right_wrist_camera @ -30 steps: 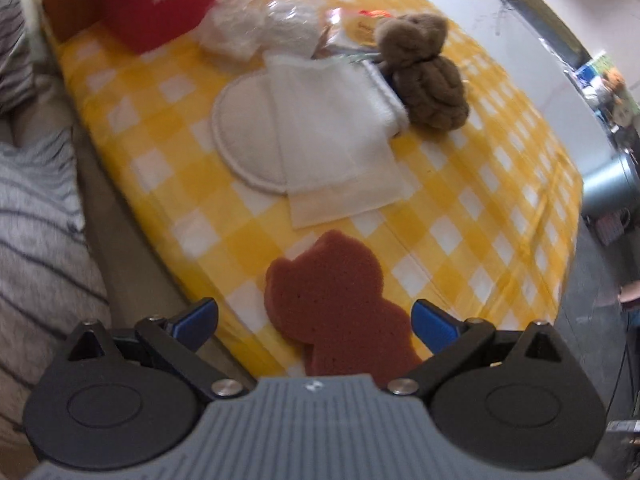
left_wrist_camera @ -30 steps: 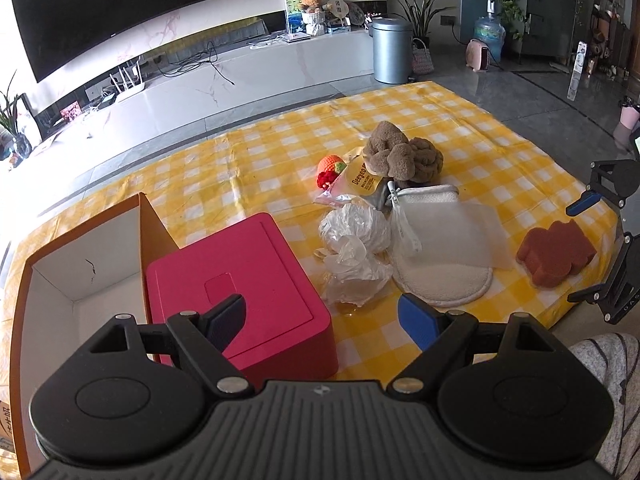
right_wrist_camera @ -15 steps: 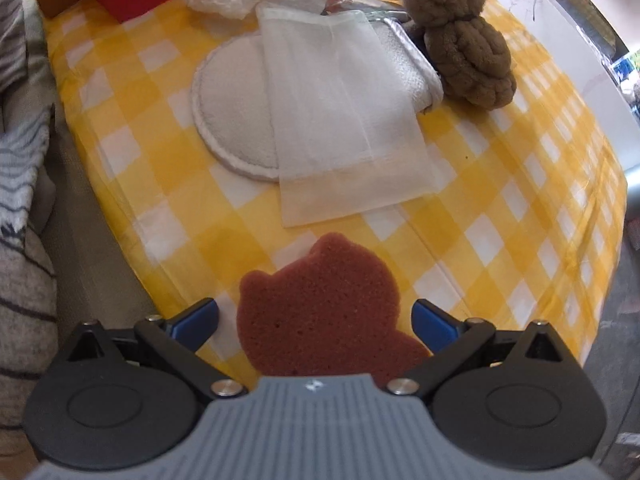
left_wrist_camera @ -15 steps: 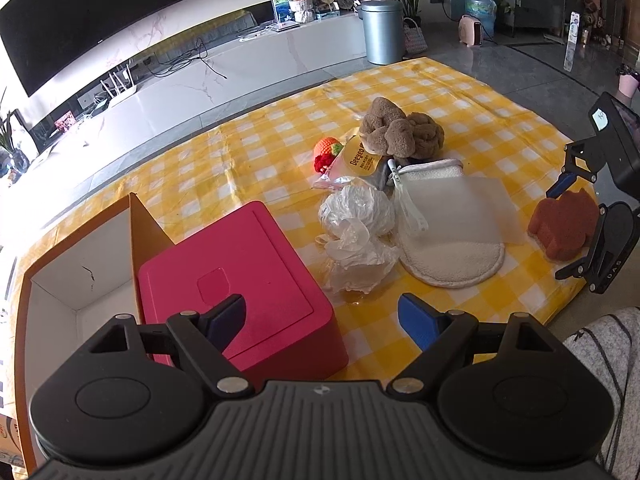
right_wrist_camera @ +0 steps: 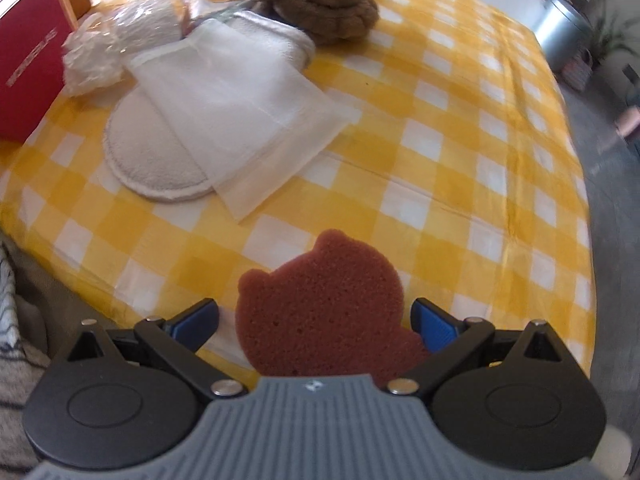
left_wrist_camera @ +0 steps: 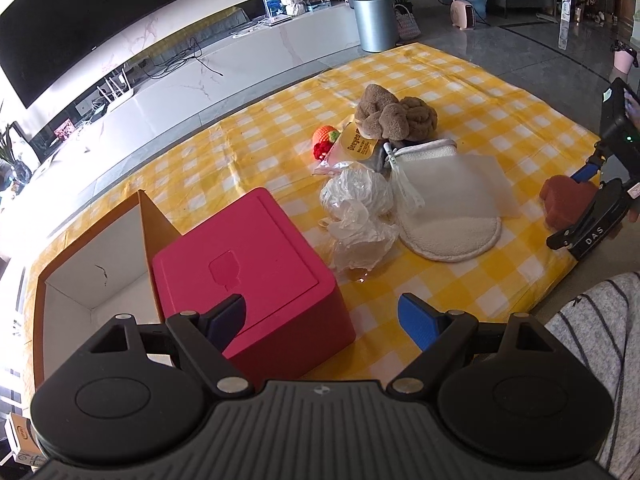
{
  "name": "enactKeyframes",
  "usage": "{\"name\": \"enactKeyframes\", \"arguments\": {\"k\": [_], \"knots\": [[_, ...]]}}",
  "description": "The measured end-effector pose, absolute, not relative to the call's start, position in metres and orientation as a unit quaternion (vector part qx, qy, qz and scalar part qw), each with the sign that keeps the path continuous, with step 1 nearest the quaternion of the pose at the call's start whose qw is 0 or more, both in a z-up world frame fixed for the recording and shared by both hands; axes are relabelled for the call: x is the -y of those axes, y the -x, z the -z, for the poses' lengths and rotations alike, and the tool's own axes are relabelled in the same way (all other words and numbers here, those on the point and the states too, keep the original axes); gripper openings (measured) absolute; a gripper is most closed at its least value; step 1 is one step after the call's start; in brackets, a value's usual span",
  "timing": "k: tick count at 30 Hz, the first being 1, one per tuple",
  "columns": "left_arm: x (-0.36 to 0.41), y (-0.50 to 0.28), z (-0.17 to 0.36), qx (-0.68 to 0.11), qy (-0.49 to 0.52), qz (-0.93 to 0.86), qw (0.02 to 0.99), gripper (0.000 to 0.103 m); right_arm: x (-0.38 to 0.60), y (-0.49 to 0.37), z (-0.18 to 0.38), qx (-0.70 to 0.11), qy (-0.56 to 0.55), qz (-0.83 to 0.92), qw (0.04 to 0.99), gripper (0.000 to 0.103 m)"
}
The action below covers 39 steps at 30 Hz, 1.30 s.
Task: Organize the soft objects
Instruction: 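Lower the right tool onto the brown sponge while the left tool moves over the bubble-wrap bag, then close the right tool on the sponge while the left tool grasps the clear bubble-wrap bag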
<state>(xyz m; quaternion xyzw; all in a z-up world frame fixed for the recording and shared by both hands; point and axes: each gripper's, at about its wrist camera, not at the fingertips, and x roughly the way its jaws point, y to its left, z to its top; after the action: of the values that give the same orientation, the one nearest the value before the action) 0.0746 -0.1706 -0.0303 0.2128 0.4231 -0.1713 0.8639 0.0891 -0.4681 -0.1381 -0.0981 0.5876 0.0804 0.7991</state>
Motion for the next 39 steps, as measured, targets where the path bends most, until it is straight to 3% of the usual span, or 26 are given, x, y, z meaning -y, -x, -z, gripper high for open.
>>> {"name": "enactKeyframes", "arguments": {"k": [4, 7, 9, 19, 26, 39], "knots": [[0.186, -0.078, 0.023, -0.426, -0.207, 0.186, 0.861, 0.101, 0.472, -0.087, 0.132, -0.585, 0.062, -0.034, 0.808, 0.089], [0.190, -0.077, 0.017, -0.418, -0.197, 0.193, 0.866, 0.101, 0.491, -0.090, 0.134, -0.590, -0.012, 0.027, 0.807, 0.089], [0.191, -0.078, 0.019, -0.422, -0.193, 0.190, 0.865, 0.101, 0.498, -0.093, 0.139, -0.591, -0.053, 0.038, 0.804, 0.095], [0.201, -0.078, 0.030, -0.411, -0.198, 0.182, 0.871, 0.101, 0.464, -0.080, 0.131, -0.583, 0.092, -0.031, 0.807, 0.101], [0.252, -0.098, 0.066, -0.423, -0.214, 0.240, 0.847, 0.101, 0.489, -0.075, 0.137, -0.579, 0.017, -0.028, 0.814, 0.100], [0.300, -0.172, 0.123, -0.545, -0.020, 0.107, 0.831, 0.101, 0.495, -0.075, 0.145, -0.556, 0.018, -0.043, 0.830, 0.101]]}}
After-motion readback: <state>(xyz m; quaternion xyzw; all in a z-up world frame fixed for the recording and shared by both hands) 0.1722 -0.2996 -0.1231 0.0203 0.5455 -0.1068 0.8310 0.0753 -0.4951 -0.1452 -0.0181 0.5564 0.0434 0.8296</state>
